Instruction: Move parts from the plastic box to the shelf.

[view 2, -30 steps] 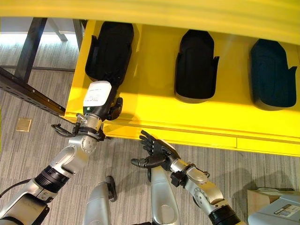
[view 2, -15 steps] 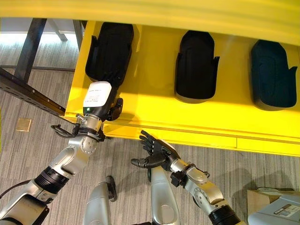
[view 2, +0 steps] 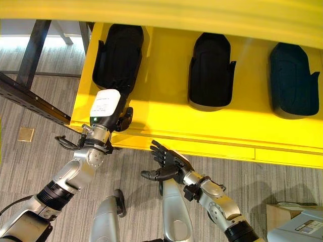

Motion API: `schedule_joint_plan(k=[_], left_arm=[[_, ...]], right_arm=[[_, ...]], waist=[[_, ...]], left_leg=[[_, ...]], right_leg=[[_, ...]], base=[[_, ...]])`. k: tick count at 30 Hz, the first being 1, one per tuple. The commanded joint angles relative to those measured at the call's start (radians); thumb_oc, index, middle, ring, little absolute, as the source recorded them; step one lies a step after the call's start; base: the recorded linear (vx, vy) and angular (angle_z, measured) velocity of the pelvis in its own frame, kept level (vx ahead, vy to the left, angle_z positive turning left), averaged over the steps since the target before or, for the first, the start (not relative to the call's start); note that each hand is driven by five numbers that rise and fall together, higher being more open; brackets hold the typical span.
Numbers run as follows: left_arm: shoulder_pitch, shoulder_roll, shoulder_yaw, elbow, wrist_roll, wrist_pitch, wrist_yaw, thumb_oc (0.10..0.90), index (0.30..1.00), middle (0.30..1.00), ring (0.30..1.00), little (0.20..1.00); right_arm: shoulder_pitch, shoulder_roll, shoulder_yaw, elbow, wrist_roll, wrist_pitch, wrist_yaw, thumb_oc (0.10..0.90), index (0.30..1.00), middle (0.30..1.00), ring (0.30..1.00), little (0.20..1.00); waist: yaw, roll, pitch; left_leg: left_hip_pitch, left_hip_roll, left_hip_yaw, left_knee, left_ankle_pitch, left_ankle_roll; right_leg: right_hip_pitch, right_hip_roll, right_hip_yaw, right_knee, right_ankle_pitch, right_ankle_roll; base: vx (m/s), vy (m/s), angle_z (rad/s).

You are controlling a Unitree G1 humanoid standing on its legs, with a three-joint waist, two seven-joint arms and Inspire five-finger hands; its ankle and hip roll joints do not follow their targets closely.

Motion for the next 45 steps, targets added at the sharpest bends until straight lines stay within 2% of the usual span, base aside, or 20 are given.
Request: schedule_joint_plan(k=[1, 22, 28, 45], left_arm=[[0.016, -0.009, -0.01, -0.097, 0.026, -0.05, -0.011, 0.9, 1.0, 1.0, 1.0, 1.0], [0.029, -0.008, -0.008, -0.115, 0.026, -0.047, -0.002, 0.9, 1.0, 1.0, 1.0, 1.0], [0.039, -0.009, 0.02, -0.106, 0.015, -0.063, 0.094, 0.9, 1.0, 1.0, 1.0, 1.0], [0.012, -0.039, 0.073, -0.1, -0.045, -0.085, 0.225, 0.9, 1.0, 1.0, 1.0, 1.0]], right_arm=[[-0.002, 0.054, -0.038, -0.115, 0.014, -0.087, 0.02, 0.9, 1.0, 1.0, 1.0, 1.0], [0.001, 0.052, -0.043, -0.115, 0.017, -0.087, 0.02, 0.9, 1.0, 1.0, 1.0, 1.0], [0.009, 0.057, -0.043, -0.116, 0.018, -0.085, 0.021, 0.9, 1.0, 1.0, 1.0, 1.0], [0.022, 0.062, -0.035, -0.117, 0.013, -0.077, 0.032, 0.9, 1.0, 1.0, 1.0, 1.0]], waist=[[0.004, -0.005, -0.063], [0.004, -0.004, -0.062], [0.005, -0.006, -0.066], [-0.004, -0.015, -0.076]], left_leg=[[0.002, -0.04, 0.041, -0.053, 0.039, 0.13], [0.003, -0.038, 0.039, -0.057, 0.042, 0.129], [0.002, -0.041, 0.039, -0.049, 0.036, 0.133], [0.004, -0.045, 0.04, -0.034, 0.026, 0.134]], right_leg=[[0.094, 0.006, 0.02, -0.014, -0.052, -0.027], [0.093, 0.006, 0.019, -0.015, -0.051, -0.029], [0.092, 0.008, 0.021, -0.009, -0.053, -0.031], [0.096, 0.009, 0.028, -0.001, -0.057, -0.031]], base=[[0.0, 0.0, 0.0], [0.0, 0.0, 0.0], [0.0, 0.0, 0.0], [0.0, 0.0, 0.0]])
